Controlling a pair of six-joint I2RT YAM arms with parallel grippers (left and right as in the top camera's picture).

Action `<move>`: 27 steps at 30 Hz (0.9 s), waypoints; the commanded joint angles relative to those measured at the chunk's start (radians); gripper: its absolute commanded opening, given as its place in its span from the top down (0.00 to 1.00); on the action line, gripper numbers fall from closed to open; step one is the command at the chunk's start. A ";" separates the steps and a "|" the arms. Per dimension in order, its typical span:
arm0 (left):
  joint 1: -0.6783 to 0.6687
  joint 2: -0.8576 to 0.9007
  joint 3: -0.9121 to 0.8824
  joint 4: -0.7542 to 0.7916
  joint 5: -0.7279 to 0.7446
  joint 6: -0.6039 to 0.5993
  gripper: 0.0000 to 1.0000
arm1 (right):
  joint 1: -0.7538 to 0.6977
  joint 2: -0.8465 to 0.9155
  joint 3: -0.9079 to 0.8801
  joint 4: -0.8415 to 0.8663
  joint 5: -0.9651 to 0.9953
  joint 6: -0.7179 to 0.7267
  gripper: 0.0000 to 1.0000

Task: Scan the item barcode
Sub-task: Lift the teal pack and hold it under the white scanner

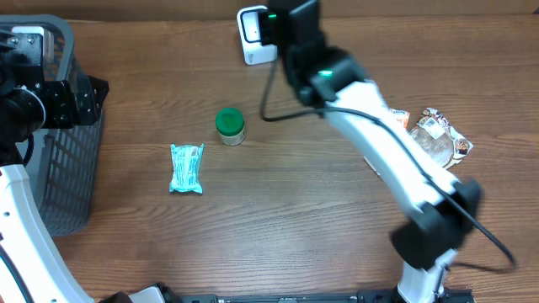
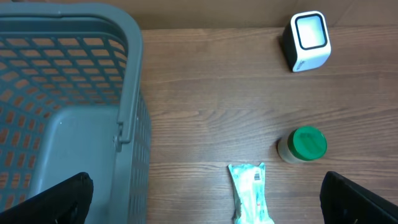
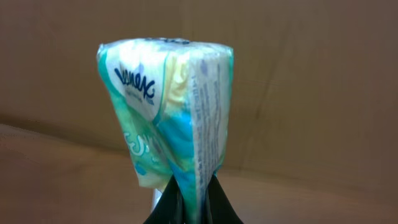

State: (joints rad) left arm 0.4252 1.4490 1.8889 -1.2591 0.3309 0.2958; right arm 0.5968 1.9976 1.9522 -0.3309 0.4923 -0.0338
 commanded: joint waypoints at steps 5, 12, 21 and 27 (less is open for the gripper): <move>-0.007 0.002 -0.003 0.002 0.017 0.019 0.00 | 0.006 0.272 -0.002 0.362 0.188 -0.671 0.96; -0.007 0.002 -0.003 0.003 0.016 0.019 0.01 | -0.019 0.418 -0.003 0.418 0.188 -0.858 0.96; -0.007 0.002 -0.003 0.002 0.017 0.019 0.00 | -0.026 0.451 -0.003 0.428 0.145 -0.857 0.96; -0.007 0.002 -0.003 0.002 0.016 0.019 0.01 | -0.027 0.451 -0.003 0.427 0.134 -0.857 0.96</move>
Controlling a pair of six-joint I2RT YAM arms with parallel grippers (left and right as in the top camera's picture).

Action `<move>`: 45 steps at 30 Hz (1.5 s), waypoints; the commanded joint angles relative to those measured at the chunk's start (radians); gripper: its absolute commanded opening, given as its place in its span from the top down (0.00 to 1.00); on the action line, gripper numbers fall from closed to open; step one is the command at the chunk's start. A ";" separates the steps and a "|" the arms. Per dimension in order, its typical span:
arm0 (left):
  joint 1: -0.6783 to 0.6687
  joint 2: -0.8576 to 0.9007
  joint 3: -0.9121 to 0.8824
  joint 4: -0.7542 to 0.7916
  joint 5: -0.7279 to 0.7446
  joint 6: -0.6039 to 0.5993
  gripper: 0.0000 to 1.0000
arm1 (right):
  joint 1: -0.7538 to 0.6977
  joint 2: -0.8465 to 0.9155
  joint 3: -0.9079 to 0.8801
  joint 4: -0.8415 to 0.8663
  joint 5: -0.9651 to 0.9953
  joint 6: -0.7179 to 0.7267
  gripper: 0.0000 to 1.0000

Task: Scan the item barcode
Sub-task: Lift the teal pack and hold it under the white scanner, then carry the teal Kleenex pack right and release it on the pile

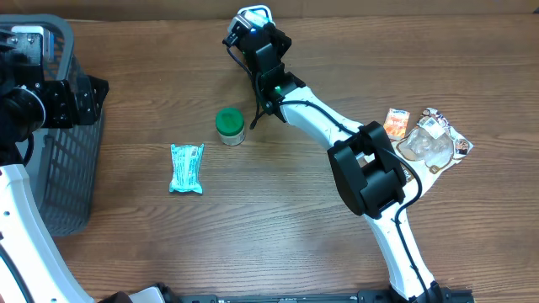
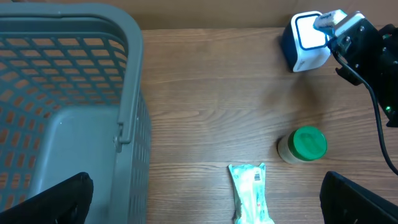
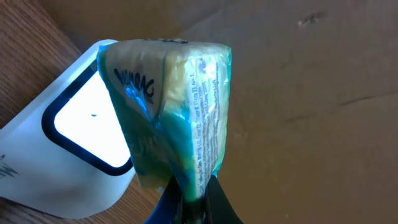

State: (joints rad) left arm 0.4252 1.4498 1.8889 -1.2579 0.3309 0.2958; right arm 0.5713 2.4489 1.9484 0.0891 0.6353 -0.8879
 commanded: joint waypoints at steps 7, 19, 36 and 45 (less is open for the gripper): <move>-0.007 0.002 -0.003 0.001 0.017 0.019 0.01 | -0.001 0.000 0.001 0.008 -0.010 0.006 0.96; -0.007 0.002 -0.003 0.001 0.017 0.019 0.00 | -0.001 -0.096 0.002 -0.050 -0.010 0.281 0.96; -0.007 0.002 -0.003 0.001 0.016 0.019 0.00 | -0.037 -0.621 0.002 -0.922 -0.421 1.036 0.96; -0.007 0.002 -0.003 0.001 0.017 0.019 0.00 | -0.230 -0.804 0.002 -1.382 -0.548 1.390 0.96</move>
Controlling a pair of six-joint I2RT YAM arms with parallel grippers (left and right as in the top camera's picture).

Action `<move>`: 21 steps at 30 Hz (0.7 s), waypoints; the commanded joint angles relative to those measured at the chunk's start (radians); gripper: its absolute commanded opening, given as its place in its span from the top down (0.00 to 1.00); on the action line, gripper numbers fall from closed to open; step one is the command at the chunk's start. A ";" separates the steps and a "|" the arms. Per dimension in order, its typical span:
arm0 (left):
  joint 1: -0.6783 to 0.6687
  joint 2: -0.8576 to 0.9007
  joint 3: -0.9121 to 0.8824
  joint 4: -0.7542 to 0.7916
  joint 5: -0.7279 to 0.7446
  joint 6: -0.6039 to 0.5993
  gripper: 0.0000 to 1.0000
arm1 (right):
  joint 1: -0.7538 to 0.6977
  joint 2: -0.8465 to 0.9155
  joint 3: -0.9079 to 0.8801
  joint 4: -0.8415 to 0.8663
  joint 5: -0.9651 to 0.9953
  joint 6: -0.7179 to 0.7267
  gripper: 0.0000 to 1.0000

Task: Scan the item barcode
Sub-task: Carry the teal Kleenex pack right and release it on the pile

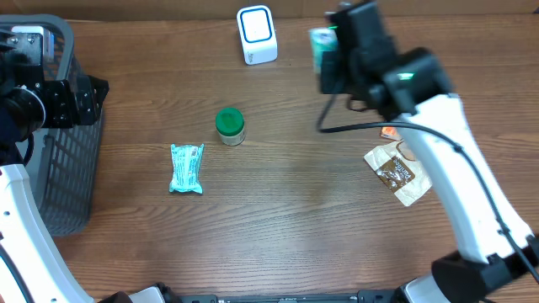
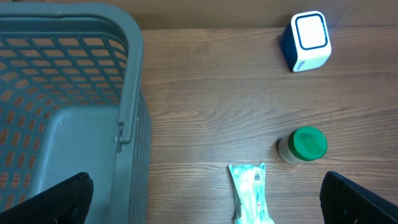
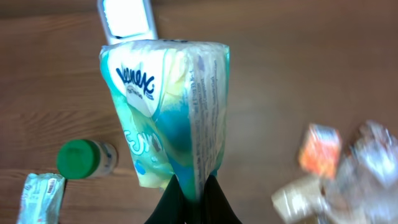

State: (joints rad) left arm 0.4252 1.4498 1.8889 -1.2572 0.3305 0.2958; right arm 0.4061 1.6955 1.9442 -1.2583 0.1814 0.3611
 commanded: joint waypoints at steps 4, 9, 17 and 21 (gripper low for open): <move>-0.007 0.002 -0.003 0.000 0.017 0.019 0.00 | -0.197 -0.055 -0.005 -0.150 -0.156 0.140 0.96; -0.007 0.002 -0.003 0.000 0.017 0.019 0.00 | -0.330 -0.055 -0.152 -0.146 -0.156 0.141 0.96; -0.007 0.002 -0.003 0.000 0.017 0.019 0.00 | -0.461 -0.055 -0.533 0.174 -0.162 0.176 0.96; -0.007 0.002 -0.003 0.000 0.017 0.019 0.01 | -0.494 -0.055 -0.681 0.373 -0.183 0.185 0.95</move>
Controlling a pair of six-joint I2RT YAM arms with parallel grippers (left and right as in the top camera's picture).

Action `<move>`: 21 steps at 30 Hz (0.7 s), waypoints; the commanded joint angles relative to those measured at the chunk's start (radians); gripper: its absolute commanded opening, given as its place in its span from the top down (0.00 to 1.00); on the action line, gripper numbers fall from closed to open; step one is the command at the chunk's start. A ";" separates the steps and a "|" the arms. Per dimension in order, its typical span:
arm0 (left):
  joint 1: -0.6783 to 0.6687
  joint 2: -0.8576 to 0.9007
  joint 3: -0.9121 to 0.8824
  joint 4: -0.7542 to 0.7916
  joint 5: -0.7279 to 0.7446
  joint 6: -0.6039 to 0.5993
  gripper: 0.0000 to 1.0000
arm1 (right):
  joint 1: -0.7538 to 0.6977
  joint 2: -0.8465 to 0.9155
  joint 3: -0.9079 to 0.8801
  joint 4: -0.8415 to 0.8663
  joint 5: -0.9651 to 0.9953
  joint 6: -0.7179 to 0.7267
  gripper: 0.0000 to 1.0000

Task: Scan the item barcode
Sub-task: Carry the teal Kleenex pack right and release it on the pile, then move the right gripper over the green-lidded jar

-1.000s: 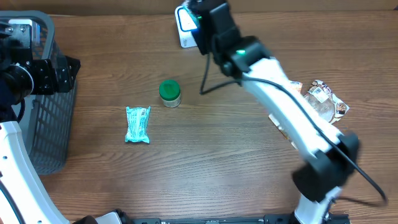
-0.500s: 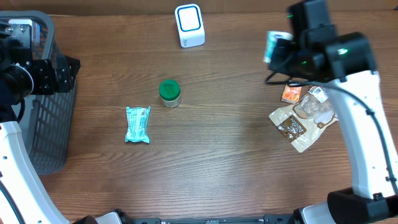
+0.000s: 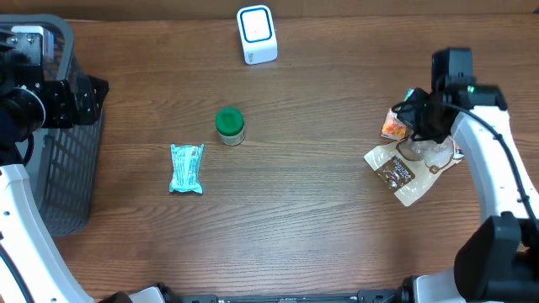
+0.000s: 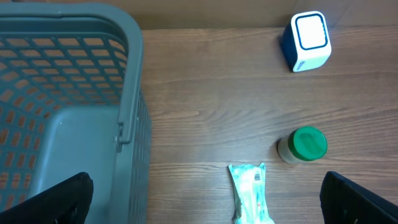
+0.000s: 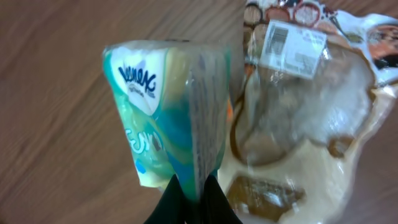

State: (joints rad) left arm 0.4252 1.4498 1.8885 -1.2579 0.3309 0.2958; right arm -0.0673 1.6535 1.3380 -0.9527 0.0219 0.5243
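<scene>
My right gripper (image 5: 189, 190) is shut on a green-and-white Kleenex tissue pack (image 5: 168, 112), held upright by its lower seam. In the overhead view that gripper (image 3: 418, 114) hangs over the pile of snack bags at the table's right side. The white scanner (image 3: 256, 34) with a blue-rimmed window stands at the back middle, far from the pack; it also shows in the left wrist view (image 4: 309, 40). My left gripper (image 4: 205, 180) is open wide with nothing in it, up above the basket's right edge.
A grey mesh basket (image 3: 50, 168) stands at the left edge. A green-lidded jar (image 3: 229, 124) and a teal packet (image 3: 187, 167) lie left of centre. Clear snack bags (image 5: 298, 124) and an orange packet (image 3: 393, 124) lie at the right.
My right gripper, still shut on the tissue pack, has moved from the back of the table right of the scanner to above the snack bags at the right. The left arm is unmoved.
My right gripper held the tissue pack up near the scanner. Then the pack was right against the scanner's lit window. Then it was away to the scanner's right, and now it is over the snack bags at the right side.
</scene>
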 commanded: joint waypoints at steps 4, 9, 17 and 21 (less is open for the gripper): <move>-0.007 0.002 -0.002 0.001 0.017 0.019 0.00 | -0.024 -0.013 -0.174 0.185 -0.051 0.020 0.90; -0.007 0.002 -0.002 0.001 0.016 0.019 0.00 | -0.024 -0.013 -0.253 0.257 -0.054 0.019 0.76; -0.007 0.002 -0.002 0.001 0.017 0.019 0.00 | -0.018 -0.022 -0.253 0.187 -0.051 0.010 0.36; -0.007 0.002 -0.002 0.001 0.016 0.019 0.00 | 0.018 -0.046 -0.125 0.067 -0.123 -0.141 0.34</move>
State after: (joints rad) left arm 0.4252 1.4498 1.8885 -1.2579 0.3305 0.2958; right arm -0.0826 1.6535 1.0954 -0.8612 -0.0425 0.4999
